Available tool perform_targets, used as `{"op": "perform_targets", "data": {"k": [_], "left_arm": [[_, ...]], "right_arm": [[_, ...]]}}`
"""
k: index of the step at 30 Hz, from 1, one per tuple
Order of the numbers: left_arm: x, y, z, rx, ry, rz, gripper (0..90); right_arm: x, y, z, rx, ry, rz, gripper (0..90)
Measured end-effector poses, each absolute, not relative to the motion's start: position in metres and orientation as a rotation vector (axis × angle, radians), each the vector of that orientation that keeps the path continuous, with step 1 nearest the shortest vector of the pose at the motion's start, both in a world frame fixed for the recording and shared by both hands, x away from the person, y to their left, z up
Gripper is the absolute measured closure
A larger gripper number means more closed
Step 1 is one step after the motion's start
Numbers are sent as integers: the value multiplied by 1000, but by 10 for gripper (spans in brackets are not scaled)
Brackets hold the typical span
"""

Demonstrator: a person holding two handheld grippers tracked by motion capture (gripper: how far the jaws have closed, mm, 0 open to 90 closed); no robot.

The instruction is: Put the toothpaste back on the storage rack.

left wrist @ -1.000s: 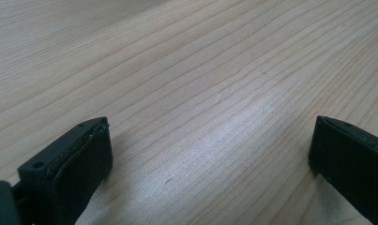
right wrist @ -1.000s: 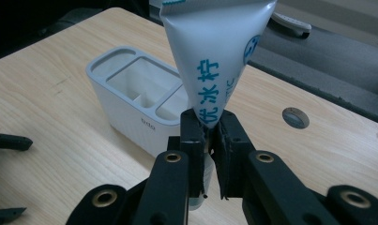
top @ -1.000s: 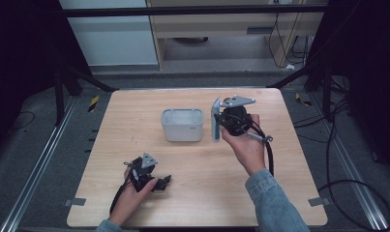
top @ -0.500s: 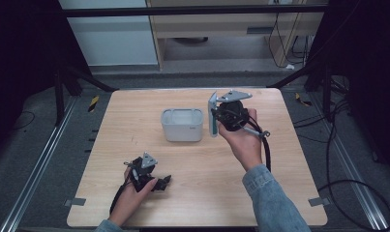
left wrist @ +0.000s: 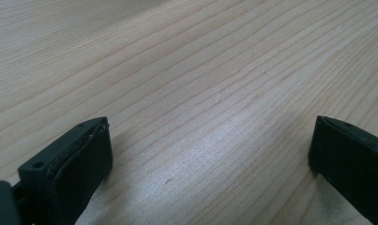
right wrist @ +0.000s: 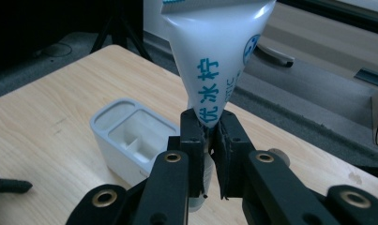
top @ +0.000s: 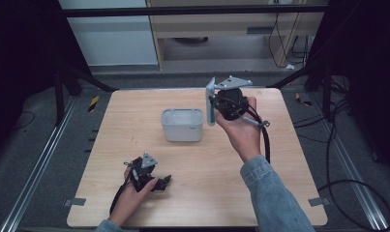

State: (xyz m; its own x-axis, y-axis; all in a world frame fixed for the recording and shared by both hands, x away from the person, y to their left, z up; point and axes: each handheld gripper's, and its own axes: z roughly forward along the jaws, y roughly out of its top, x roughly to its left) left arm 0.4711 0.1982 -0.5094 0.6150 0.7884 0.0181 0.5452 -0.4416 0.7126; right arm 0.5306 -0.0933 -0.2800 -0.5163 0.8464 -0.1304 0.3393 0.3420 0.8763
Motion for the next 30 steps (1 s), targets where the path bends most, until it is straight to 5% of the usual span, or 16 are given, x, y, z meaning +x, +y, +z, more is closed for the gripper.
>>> {"op": "perform_targets", "data": {"k": [30], "left_arm": [[471, 198, -509, 2160, 1042, 460, 0]], "right_arm": [[550, -46, -253, 947, 1955, 1207, 825]]}}
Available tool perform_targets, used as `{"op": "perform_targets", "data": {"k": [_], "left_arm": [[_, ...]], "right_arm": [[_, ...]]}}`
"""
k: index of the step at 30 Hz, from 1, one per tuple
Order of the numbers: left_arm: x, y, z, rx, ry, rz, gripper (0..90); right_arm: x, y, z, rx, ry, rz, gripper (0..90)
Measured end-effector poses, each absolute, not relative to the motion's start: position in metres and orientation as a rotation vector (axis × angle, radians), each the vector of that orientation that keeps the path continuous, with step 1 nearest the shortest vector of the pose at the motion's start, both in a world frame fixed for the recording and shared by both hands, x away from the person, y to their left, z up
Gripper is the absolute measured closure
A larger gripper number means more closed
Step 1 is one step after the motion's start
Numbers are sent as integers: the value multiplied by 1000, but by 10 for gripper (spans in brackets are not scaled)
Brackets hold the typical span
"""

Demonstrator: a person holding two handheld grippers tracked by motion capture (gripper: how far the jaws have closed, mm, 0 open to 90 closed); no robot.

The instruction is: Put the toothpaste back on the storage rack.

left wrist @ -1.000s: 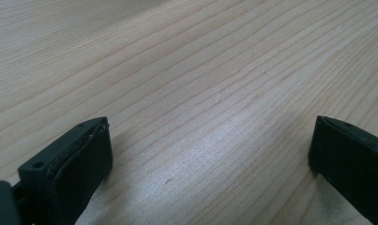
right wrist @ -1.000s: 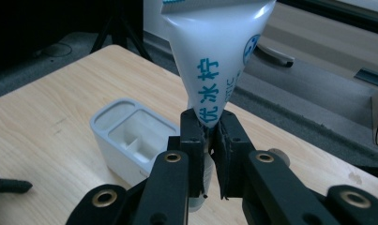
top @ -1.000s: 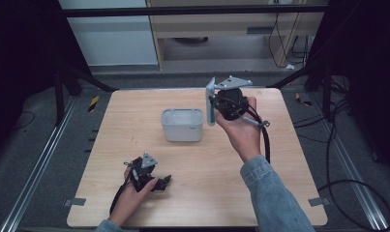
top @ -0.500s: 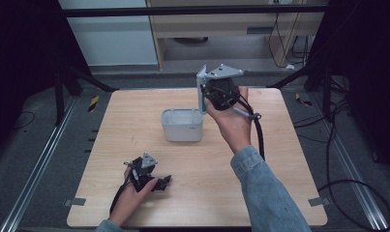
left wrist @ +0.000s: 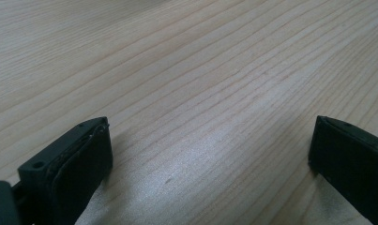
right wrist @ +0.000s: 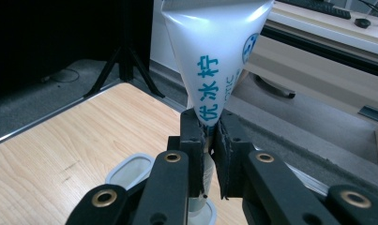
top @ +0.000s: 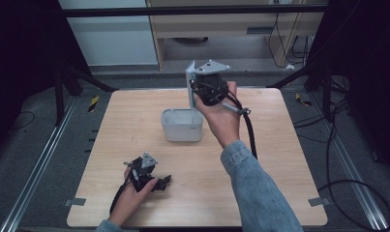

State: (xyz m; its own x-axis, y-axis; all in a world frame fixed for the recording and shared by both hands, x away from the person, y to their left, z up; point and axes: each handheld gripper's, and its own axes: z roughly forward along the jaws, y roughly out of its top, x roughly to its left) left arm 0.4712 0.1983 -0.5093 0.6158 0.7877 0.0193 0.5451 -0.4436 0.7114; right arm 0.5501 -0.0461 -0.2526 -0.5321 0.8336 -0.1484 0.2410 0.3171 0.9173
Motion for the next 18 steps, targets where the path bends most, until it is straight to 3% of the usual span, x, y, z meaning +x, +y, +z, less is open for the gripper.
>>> {"op": "perform_targets", "data": {"k": [18], "left_arm": [[471, 198, -509, 2160, 1043, 458, 0]], "right_arm": [[566, -40, -265, 988, 1962, 1234, 825]]}}
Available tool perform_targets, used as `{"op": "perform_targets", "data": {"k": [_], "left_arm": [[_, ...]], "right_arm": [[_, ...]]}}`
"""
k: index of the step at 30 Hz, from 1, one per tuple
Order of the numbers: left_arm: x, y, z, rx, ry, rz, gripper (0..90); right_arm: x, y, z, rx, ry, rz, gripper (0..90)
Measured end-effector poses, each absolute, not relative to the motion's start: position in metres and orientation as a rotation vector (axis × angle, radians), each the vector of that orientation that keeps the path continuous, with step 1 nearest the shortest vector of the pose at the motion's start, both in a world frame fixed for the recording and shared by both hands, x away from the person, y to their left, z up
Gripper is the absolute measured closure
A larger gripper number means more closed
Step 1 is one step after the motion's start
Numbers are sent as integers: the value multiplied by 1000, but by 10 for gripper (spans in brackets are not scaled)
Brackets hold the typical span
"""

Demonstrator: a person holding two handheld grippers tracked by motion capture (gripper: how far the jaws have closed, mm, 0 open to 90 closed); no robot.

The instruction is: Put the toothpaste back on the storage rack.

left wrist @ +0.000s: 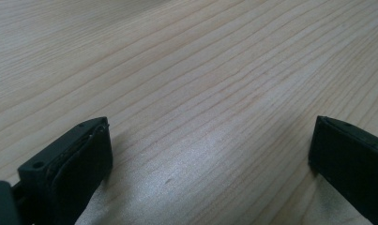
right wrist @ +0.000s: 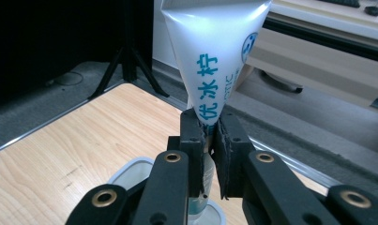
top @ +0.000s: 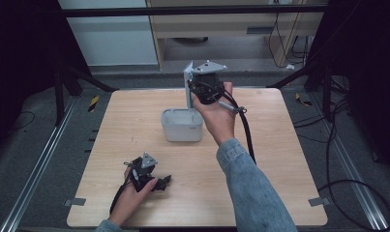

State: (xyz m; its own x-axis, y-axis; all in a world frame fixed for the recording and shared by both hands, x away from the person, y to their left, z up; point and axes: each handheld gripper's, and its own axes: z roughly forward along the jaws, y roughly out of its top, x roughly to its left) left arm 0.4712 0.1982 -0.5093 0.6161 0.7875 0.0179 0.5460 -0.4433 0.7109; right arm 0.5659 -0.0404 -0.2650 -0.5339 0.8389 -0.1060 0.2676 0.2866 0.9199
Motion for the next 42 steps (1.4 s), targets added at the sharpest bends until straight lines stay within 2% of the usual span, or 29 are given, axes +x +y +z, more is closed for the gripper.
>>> {"op": "perform_targets", "data": {"k": [16, 28, 42], "left_arm": [[471, 198, -509, 2161, 1043, 459, 0], [471, 198, -509, 2161, 1040, 457, 0], [471, 198, -509, 2159, 1040, 458, 0]], "right_arm": [[574, -22, -286, 995, 2014, 1229, 825], [582, 1, -316, 983, 2069, 1188, 824], [596, -3, -356, 1071, 2109, 1178, 825]]}}
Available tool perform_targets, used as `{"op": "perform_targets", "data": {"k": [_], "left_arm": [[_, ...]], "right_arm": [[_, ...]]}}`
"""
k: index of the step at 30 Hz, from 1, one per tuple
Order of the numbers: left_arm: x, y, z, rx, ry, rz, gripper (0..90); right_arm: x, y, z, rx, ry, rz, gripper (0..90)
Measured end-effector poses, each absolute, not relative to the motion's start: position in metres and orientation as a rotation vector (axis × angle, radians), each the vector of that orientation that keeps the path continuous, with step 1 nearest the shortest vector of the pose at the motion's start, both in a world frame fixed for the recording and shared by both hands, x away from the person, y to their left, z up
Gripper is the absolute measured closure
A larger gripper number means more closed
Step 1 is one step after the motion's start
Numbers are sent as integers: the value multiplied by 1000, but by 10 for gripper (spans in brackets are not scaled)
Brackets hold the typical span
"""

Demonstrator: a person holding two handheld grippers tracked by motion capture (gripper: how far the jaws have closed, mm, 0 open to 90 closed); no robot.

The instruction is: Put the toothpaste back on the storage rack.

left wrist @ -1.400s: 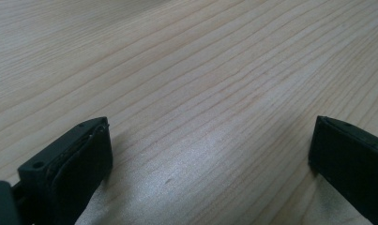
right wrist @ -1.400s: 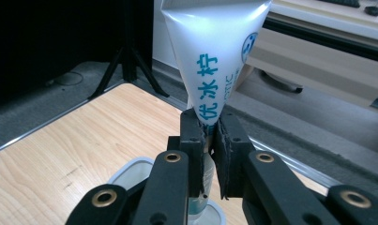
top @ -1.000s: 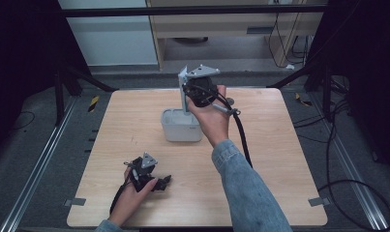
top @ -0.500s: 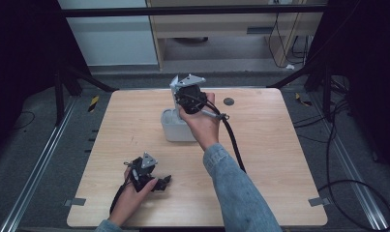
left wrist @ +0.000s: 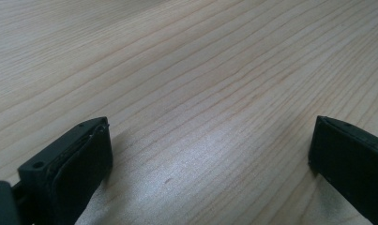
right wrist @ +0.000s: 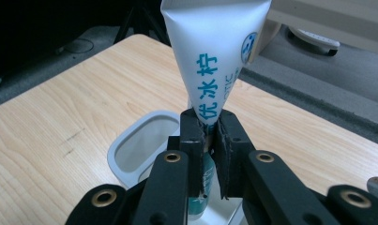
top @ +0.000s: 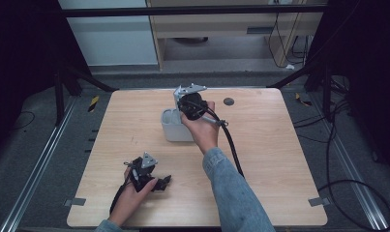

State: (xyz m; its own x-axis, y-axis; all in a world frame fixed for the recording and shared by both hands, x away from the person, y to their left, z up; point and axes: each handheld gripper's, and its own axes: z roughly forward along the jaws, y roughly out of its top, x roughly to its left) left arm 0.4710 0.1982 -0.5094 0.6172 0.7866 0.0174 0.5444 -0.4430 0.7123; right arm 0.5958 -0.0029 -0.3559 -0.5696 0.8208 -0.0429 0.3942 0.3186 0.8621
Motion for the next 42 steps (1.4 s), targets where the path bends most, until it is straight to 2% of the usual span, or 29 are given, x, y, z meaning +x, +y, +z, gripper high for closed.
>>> {"op": "perform_targets", "data": {"k": [42], "left_arm": [[471, 198, -509, 2158, 1041, 459, 0]], "right_arm": [[602, 5, -381, 1099, 2168, 1127, 823]]}}
